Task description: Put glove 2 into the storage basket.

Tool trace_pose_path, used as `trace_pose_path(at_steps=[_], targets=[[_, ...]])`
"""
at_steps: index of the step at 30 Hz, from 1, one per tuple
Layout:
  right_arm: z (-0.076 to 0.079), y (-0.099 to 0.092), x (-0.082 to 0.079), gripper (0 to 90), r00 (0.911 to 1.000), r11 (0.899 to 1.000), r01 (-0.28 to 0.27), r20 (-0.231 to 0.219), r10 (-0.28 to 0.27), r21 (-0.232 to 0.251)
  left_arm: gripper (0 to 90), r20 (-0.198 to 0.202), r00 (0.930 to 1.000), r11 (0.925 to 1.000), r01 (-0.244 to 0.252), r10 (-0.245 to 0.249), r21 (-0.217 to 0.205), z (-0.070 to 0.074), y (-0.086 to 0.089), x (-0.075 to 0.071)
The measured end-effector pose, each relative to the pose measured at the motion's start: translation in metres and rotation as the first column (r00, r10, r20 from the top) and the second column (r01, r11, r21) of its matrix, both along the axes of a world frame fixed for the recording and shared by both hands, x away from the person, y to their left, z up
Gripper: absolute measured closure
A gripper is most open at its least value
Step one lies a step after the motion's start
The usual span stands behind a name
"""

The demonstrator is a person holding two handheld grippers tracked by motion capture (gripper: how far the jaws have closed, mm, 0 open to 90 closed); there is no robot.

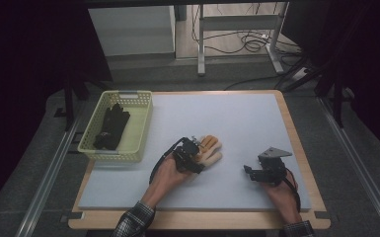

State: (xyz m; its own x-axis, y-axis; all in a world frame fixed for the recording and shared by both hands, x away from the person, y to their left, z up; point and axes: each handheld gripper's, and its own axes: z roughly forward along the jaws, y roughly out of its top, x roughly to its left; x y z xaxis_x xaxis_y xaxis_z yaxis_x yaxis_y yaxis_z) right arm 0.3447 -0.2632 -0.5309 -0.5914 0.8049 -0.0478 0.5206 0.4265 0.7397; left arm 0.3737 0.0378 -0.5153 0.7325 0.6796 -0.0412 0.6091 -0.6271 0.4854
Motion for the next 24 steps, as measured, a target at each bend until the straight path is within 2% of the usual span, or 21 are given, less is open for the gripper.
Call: trace_pose_path(at_steps=[5,8,16,24], targets=[[0.000,0.000,0.000,27.4,1.0000,1.000,0.000,0.001,0.000,-0.001,53.5,-0.030,0.9995,1.0000,0.010,-0.010,0.000,0.004,0.004,0.003],[0.000,0.000,0.000,27.4,1.0000,1.000,0.000,0.001,0.000,-0.001,59.3,-0.052,0.9983,0.9993,0.025,-0.027,-0.028,0.005,0.007,0.004],[0.000,0.000,0.000,27.4,1.0000,1.000,0.000,0.003,0.000,-0.002,60.8,-0.032,0.9995,0.9991,-0.005,0.004,-0.041,0.018,0.016,0.005],[0.000,0.000,0.000,27.4,1.0000,1.000,0.001,0.003,-0.001,-0.002,60.5,-0.024,0.9978,0.9961,-0.063,0.061,-0.061,0.042,0.037,0.014]])
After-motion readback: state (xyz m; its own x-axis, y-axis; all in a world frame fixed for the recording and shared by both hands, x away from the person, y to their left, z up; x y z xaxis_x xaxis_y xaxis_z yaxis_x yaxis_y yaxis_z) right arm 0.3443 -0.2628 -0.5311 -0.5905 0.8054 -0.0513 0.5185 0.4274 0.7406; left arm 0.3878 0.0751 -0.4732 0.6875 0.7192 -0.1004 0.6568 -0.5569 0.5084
